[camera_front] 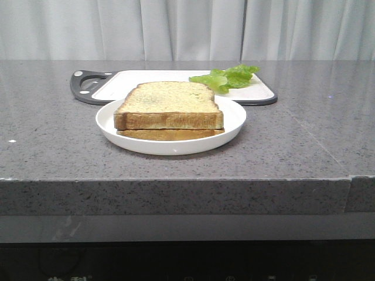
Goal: Left arm grabs bread, right arm adds lettuce
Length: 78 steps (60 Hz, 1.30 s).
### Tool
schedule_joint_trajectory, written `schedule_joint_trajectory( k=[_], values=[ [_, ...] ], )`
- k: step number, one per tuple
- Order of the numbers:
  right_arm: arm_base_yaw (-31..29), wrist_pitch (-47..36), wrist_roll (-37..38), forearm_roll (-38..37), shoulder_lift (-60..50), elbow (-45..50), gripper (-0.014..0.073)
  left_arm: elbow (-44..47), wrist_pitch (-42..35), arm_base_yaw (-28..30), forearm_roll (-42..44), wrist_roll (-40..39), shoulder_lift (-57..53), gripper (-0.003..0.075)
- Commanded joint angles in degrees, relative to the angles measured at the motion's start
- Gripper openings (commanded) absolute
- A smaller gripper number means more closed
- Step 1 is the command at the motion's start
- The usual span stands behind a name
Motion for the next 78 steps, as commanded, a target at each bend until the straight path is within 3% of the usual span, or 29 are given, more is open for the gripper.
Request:
schedule_joint_trajectory(
  k=[1, 38, 55, 67, 78],
  values=[
    [-0.35, -5.11, -0.36, -0.73, -1.34, -0.10, -0.0118, 0.29, -4.74, 0.11, 0.05, -0.41, -0.99, -0.0020],
    [-0.35, -5.11, -0.36, -0.73, -1.34, -0.10, -0.0118, 0.29, -4.74, 0.11, 0.05, -0.41, -0.99, -0.0020],
    [-0.35, -9.94, -0.36, -0.73, -1.34, -0.52, -0.0118, -0.73, -10.36, 0.11, 0.05, -0.41, -0.99, -0.0020],
    [-0.35, -1.79, -0.35, -0.73, -1.04, -8.84, -0.0118, -9.88, -4.23, 0.11, 0.05, -0.41, 0.13, -0.0020],
    [-0.35, 7.05, -0.36, -4.11, 3.44, -21.40, -0.0118, -24.37, 6.99, 0.11, 0.05, -0.41, 5.75, -0.0020]
  ],
)
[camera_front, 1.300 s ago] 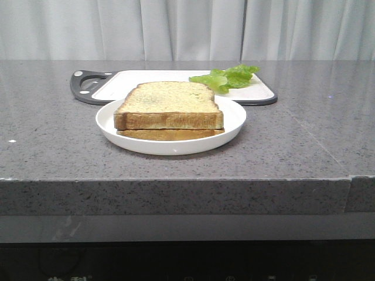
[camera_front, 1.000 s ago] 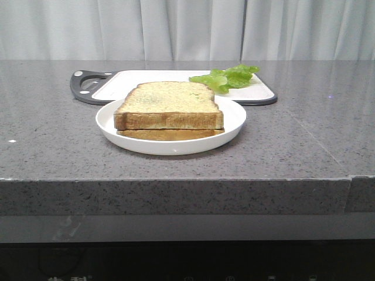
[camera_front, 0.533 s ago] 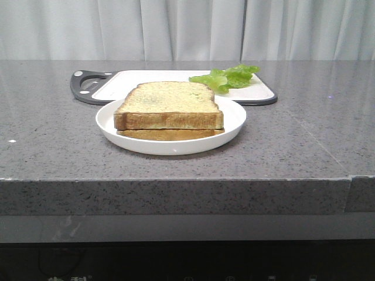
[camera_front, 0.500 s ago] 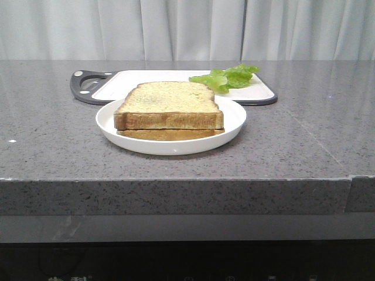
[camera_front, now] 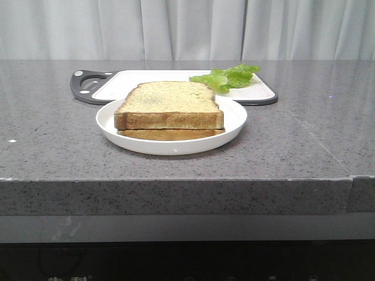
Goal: Left arm grabs bread, right arm adds lettuce
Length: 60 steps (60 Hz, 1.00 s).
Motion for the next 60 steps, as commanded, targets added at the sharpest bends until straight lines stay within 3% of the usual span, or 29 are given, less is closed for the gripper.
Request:
schedule_joint_trajectory(
  k=[1, 18, 31, 50, 55, 60],
  values=[
    [-0.35, 1.26, -0.36, -2.88, 4.04, -8.34, -0.0118, -8.78, 2.37, 0.11, 0.05, -0.30, 4.70, -0.0020],
    [-0.35, 17.11, -0.36, -3.61, 16.87, -25.95, -0.0118, -27.04, 20.85, 0.11, -0.20, -0.30, 18.02, -0.0020],
    [-0.35, 21.33, -0.36, -3.61, 22.00, -26.91, -0.0118, -26.31, 21.36, 0.11, -0.33, -0.30, 22.19, -0.0020],
    [-0.35, 21.00, -0.36, -3.61, 23.02, -24.52, -0.0107, -23.48, 21.59, 0.11, -1.08, -0.30, 25.07, -0.0015],
    [-0.35, 20.66, -0.36, -3.61, 23.02, -24.52, -0.0029, -23.48, 21.71, 0.11, -1.18, -0.30, 25.90, 0.0061],
    [-0.35, 20.72, -0.36, -3.61, 23.02, -24.52, 0.0134, -23.48, 21.71, 0.11, -1.44, -0.30, 26.77, 0.0229]
  ],
)
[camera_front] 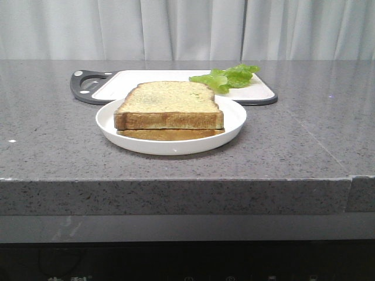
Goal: Left arm grabs bread, right arm adds lettuce
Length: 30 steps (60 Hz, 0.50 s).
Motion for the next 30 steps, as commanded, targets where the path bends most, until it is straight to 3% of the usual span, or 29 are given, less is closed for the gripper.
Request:
schedule_joint_trajectory(
  k=[1, 4, 8, 12, 30],
  values=[
    [-0.35, -4.48, -0.36, -0.72, 0.95, -1.44, 0.0167, -1.46, -4.33, 0.11, -1.05, -0.30, 1.67, 0.0263],
    [-0.35, -4.48, -0.36, -0.72, 0.95, -1.44, 0.0277, -1.46, -4.20, 0.11, -2.00, -0.30, 2.35, 0.0390],
    [-0.35, -4.48, -0.36, -0.72, 0.95, -1.44, 0.0388, -1.73, -3.13, 0.11, -4.26, 0.32, 3.72, 0.0484],
    [-0.35, -4.48, -0.36, -0.72, 0.95, -1.44, 0.0429, -2.72, -0.55, 0.11, -7.75, 2.83, 5.76, 0.0494],
    [-0.35, -5.86, -0.36, -0.72, 0.95, -1.44, 0.0426, -9.07, 9.79, 0.11, -30.39, 19.82, 18.67, 0.0493]
  ],
)
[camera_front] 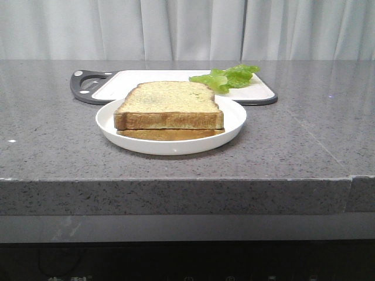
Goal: Left arm grabs bread, right arm adds lettuce
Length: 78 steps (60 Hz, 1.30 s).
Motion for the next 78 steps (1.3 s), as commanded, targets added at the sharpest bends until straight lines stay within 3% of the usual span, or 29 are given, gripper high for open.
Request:
schedule_joint_trajectory(
  k=[1, 20, 37, 50, 78],
  values=[
    [-0.35, -5.48, -0.36, -0.72, 0.95, -1.44, 0.0426, -3.61, -0.21, 0.11, -8.72, 5.06, 3.97, 0.0493],
    [-0.35, -5.94, -0.36, -0.72, 0.95, -1.44, 0.0426, -9.85, 6.06, -0.88, -24.95, 15.84, 18.63, 0.0493],
    [-0.35, -6.55, -0.36, -0.72, 0.95, -1.44, 0.0426, -15.20, 5.65, -11.25, -28.02, 17.62, 30.68, 0.0493],
    [-0.35, -6.55, -0.36, -0.72, 0.95, -1.44, 0.0426, -21.12, 8.22, -16.03, -30.12, 17.62, 40.66, 0.0493],
    [-0.35, -6.50, -0.36, -0.72, 0.95, -1.44, 0.0426, -27.16, 8.08, -17.72, -29.97, 17.62, 52.39, 0.0493]
  ],
)
